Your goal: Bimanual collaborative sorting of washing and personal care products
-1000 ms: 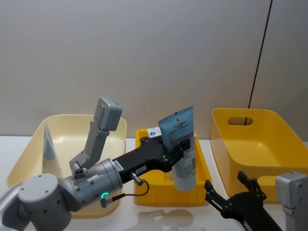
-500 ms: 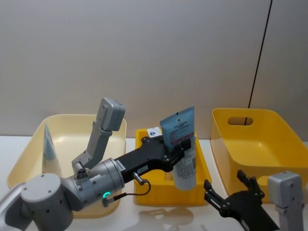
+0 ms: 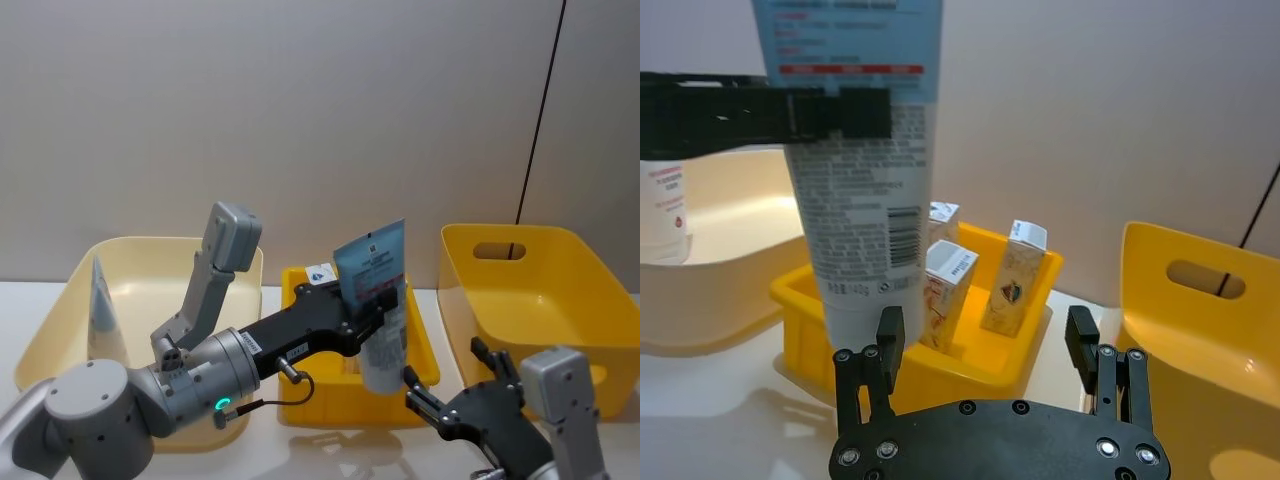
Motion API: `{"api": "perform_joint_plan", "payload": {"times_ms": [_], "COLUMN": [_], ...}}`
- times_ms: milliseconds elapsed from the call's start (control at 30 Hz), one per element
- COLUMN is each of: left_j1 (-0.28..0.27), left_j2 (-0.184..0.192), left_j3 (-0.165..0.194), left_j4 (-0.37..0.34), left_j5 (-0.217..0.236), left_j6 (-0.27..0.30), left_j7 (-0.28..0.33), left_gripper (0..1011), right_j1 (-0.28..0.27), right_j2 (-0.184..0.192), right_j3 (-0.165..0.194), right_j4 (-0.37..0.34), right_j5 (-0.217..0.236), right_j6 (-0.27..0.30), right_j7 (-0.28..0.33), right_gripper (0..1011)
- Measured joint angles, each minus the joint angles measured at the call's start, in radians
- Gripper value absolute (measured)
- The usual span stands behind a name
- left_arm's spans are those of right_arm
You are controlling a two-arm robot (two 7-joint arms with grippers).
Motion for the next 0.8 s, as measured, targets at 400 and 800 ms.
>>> {"api": "perform_joint_plan", "payload": {"times_ms": [400,800], "left_j1": [-0.001,-0.001], "left_j2": [0.000,0.000], "left_j3": [0.001,0.001], "left_j4": [0.001,0.001], "left_j5": [0.001,0.001], "left_j6": [-0.001,-0.002], "left_j7": [0.002,0.002], "left_gripper": [267,267], "right_j1": [0.030,0.036], "right_j2": [0.008,0.006], "right_j3": [-0.006,-0.005], "right_j4": [0.018,0.021], "right_j5": [0.015,0.018], "right_j6": [-0.033,-0.038], "right_j7": [0.069,0.086], "right_gripper": [1003,1003]}}
